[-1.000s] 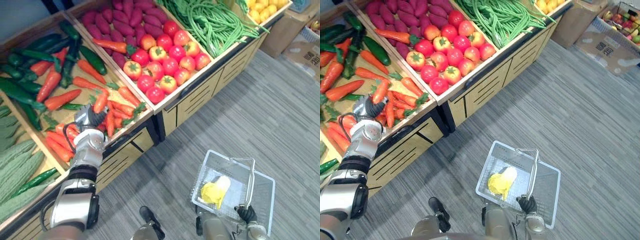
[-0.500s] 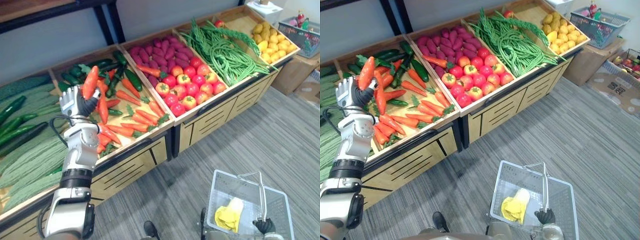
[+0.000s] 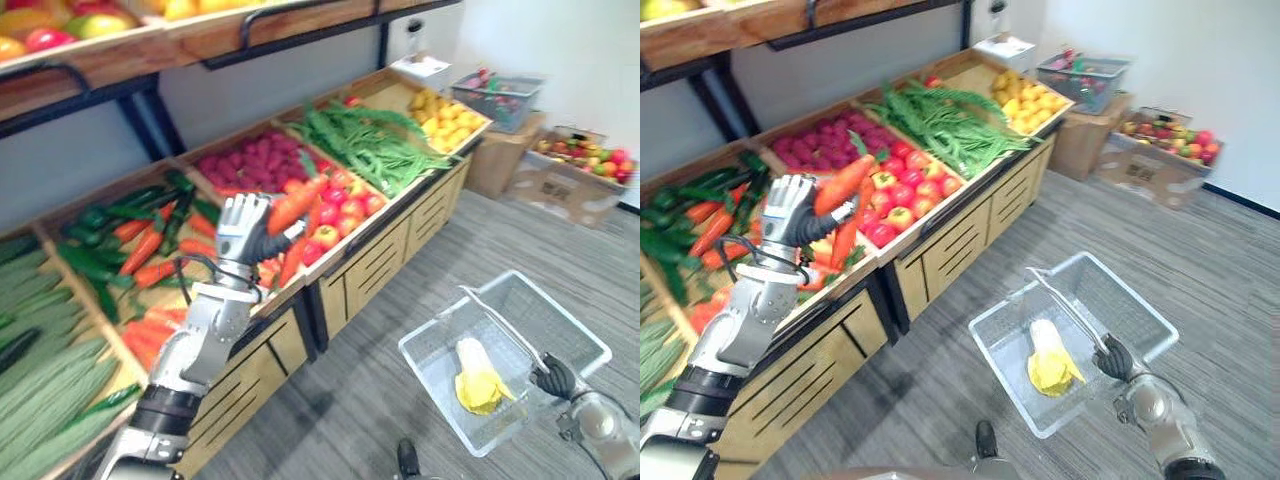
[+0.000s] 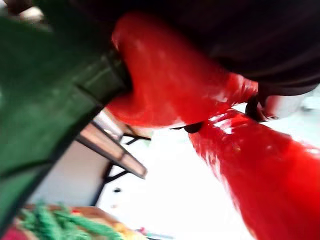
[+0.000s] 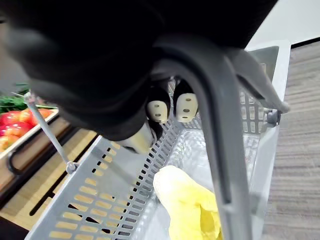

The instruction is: Pick vegetable in the basket

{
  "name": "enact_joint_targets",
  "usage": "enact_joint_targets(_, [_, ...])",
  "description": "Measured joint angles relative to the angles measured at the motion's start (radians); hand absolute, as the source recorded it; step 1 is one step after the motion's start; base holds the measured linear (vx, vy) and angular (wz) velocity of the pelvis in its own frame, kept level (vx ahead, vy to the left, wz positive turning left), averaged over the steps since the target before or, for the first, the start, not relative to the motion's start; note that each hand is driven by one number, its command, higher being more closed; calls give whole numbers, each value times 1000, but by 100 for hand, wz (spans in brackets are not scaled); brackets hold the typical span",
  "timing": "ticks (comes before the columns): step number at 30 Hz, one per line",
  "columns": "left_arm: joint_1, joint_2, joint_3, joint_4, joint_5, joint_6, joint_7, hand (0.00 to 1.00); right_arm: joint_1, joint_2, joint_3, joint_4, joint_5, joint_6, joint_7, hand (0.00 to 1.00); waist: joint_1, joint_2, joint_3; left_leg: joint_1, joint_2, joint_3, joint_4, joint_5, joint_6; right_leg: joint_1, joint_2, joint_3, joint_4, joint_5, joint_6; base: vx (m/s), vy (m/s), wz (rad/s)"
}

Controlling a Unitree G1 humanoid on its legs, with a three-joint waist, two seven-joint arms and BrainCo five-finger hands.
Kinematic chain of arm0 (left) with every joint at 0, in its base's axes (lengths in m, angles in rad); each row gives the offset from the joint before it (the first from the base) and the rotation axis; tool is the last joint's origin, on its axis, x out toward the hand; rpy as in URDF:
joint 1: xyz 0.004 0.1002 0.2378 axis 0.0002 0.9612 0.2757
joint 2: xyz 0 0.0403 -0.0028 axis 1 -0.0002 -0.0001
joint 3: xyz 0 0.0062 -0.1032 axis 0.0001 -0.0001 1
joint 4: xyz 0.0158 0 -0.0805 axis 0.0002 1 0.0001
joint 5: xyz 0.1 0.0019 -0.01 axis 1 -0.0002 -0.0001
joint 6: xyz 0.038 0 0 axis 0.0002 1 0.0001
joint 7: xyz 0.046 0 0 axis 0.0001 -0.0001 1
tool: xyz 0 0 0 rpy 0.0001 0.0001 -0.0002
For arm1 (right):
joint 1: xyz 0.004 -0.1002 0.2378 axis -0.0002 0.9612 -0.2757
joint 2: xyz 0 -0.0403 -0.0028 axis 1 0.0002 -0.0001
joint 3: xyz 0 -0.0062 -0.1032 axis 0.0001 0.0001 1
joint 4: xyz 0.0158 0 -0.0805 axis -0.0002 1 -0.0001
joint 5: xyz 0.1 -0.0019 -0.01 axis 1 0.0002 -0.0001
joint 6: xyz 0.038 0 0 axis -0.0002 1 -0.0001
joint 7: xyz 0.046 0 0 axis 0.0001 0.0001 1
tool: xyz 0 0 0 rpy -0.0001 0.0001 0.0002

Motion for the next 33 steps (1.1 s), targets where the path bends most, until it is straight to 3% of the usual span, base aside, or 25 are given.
enact_joint_targets(8, [-38,38,-220,-57,-62,-106,-81,100,-12,-115,149,-202,96,-23,97,100,-14,5,-19,82,24,147,35,-42,-30,20,64,118,3,17,-12,0,-17,-53])
enact_joint_targets(18, [-123,94,-503,-78,-194,-224,-200,100,-92,-208,278,-304,172,-80,106,100,-31,43,-38,112,70,245,146,-114,-60,19,103,205,11,17,-12,-52,-47,-29])
enact_joint_targets(26, [-171,148,-692,-75,-230,-239,-287,100,-118,-300,279,-389,217,-89,108,100,-59,52,-37,111,74,276,182,-143,-64,2,107,237,19,16,-12,-87,-49,-13])
enact_joint_targets(33, [-192,145,-785,26,-221,-254,-303,100,-142,-314,304,-466,270,-92,109,100,-97,59,-36,121,97,303,213,-155,-76,1,128,259,19,17,-12,-46,-54,-13])
